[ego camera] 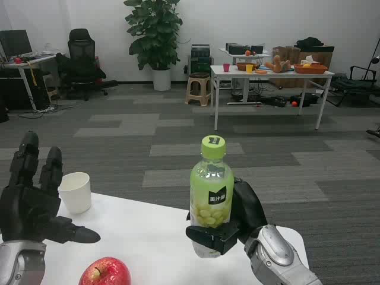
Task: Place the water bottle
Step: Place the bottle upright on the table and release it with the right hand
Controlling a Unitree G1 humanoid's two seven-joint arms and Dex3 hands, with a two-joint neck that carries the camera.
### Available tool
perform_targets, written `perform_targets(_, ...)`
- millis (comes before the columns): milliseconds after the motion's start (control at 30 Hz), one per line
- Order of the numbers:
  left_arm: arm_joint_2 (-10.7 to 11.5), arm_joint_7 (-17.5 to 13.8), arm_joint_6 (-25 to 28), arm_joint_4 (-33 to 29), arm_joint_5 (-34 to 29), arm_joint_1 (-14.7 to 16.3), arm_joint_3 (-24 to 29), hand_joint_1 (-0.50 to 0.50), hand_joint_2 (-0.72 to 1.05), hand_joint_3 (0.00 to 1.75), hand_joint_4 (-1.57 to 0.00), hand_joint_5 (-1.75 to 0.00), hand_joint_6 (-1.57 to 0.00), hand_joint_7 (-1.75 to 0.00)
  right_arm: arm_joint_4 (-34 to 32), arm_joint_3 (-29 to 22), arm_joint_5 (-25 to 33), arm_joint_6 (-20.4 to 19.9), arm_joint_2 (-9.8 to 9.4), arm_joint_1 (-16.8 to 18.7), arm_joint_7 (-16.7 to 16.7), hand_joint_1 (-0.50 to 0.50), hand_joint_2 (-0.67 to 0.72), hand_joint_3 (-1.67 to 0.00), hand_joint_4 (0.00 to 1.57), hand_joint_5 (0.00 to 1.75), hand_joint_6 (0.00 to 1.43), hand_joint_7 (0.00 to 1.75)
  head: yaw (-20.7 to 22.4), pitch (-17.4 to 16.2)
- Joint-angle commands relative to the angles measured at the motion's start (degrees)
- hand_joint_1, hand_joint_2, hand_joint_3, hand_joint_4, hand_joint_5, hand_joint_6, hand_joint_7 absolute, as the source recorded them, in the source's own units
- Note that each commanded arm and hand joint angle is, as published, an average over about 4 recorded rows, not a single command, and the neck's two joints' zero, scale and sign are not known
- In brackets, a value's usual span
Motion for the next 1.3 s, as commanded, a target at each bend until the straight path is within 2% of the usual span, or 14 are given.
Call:
perform_targets(33, 0.06, 0.16, -0.22, -1.37, -0.30, 0.79, -0.33, -0.48, -0.28, 0.09, 0.00, 0.00, 0.00, 0.00, -0.53, 0.40, 0.86, -1.69, 0.02, -2.05, 1.51, 0.38, 0.22, -1.43, 1.26, 1.55, 1.08, 1.49, 1.36, -0.22)
perform_targets(133, 0.06, 0.16, -0.22, -1.37, -0.30, 0.79, -0.29, -0.48, -0.28, 0.09, 0.00, 0.00, 0.00, 0.00, -0.49, 0.40, 0.86, -1.69, 0.02, -2.05, 1.51, 0.40, 0.22, -1.43, 1.26, 1.55, 1.08, 1.52, 0.80, -0.14)
perform_targets(367, 0.06, 0.16, -0.22, -1.37, -0.30, 0.88, -0.33, -0.49, -0.28, 0.09, 0.00, 0.00, 0.00, 0.00, -0.44, 0.49, 0.90, -1.69, 0.02, -2.05, 1.51, 0.38, 0.22, -1.43, 1.26, 1.55, 1.08, 1.54, 0.64, -0.41)
perform_targets(500, 0.06, 0.16, -0.22, -1.37, -0.30, 0.88, -0.33, -0.48, -0.28, 0.09, 0.00, 0.00, 0.00, 0.00, -0.36, 0.49, 0.90, -1.69, 0.02, -2.05, 1.60, 0.38, 0.22, -1.51, 1.26, 1.55, 1.08, 1.54, 0.61, -0.52)
perform_targets(700, 0.06, 0.16, -0.22, -1.37, -0.30, 0.88, -0.42, -0.48, -0.28, 0.09, 0.00, 0.00, 0.00, 0.00, -0.07, 0.49, 0.88, -1.82, 0.15, -2.12, 1.97, 0.38, 0.22, -1.43, 1.26, 1.55, 1.08, 1.54, 0.54, -0.75)
perform_targets(833, 0.06, 0.16, -0.22, -1.37, -0.34, 0.88, -0.42, -0.48, -0.28, 0.09, 0.00, 0.00, 0.00, 0.00, 1.44, 1.11, 0.64, -3.05, 0.33, -2.36, 2.39, 0.38, 0.22, -1.43, 1.26, 1.55, 1.08, 1.54, 0.57, -0.78)
perform_targets(900, 0.01, 0.16, -0.22, -1.37, -0.39, 0.88, -0.42, -0.48, -0.28, 0.09, 0.00, 0.00, 0.00, 0.00, 3.25, 2.29, -0.07, -5.12, 0.33, -2.84, 2.39, 0.38, 0.22, -1.45, 1.27, 1.55, 1.11, 1.54, 0.57, -0.78)
perform_targets(1067, -0.03, 0.24, -0.22, -1.37, -0.39, 0.88, -0.46, -0.48, -0.28, 0.09, 0.00, 0.00, 0.00, 0.00, 12.17, 7.44, -0.46, -15.44, -0.02, -5.21, 4.10, 0.38, 0.22, -1.43, 1.28, 1.55, 1.14, 1.54, 0.65, -1.06)
perform_targets(1267, -0.03, 0.16, -0.13, -1.37, -0.39, 0.92, -0.64, -0.48, -0.28, 0.09, 0.00, 0.00, 0.00, 0.00, 34.65, 16.95, 1.47, -40.95, 0.09, -10.95, 4.52, 0.38, 0.22, -1.45, 1.33, 1.55, 1.18, 1.54, 1.31, -1.97)
perform_targets(1300, -0.03, 0.16, -0.13, -1.37, -0.39, 0.94, -0.66, -0.48, -0.28, 0.09, 0.00, 0.00, 0.00, 0.00, 37.79, 17.94, 1.60, -43.63, 0.02, -11.74, 4.45, 0.38, 0.22, -1.45, 1.34, 1.55, 1.20, 1.54, 1.28, -1.98)
